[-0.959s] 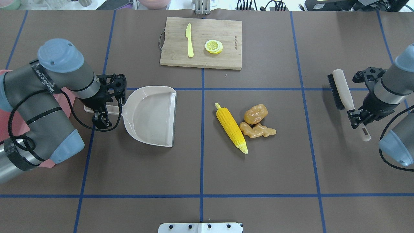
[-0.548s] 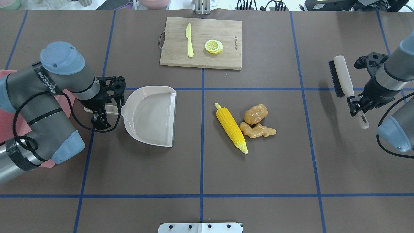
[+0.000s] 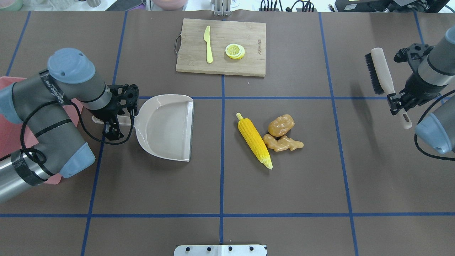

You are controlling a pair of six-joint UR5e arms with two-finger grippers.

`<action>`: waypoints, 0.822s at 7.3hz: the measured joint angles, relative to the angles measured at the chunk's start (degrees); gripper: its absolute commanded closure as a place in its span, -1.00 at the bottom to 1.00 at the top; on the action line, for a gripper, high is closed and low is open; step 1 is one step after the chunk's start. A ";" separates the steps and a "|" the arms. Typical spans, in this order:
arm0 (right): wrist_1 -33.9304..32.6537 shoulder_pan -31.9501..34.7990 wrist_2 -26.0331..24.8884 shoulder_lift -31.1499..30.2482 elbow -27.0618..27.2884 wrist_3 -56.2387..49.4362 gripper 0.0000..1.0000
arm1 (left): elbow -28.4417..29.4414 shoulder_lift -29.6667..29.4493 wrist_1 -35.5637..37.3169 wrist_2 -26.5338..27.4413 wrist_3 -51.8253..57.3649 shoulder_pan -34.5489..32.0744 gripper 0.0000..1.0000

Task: Sweep and dump trash into bin
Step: 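Grasp the white dustpan handle with the left gripper while the right lifts the brush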

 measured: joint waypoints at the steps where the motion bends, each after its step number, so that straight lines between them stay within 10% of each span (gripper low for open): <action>1: 0.04 0.10 -1.10 0.17 0.09 -0.19 1.00 | -0.27 0.01 -0.37 -0.25 -0.12 -0.09 1.00; 6: -1.36 0.91 3.42 -2.58 8.42 0.84 1.00 | -2.38 -2.41 2.17 -0.60 0.13 -1.83 1.00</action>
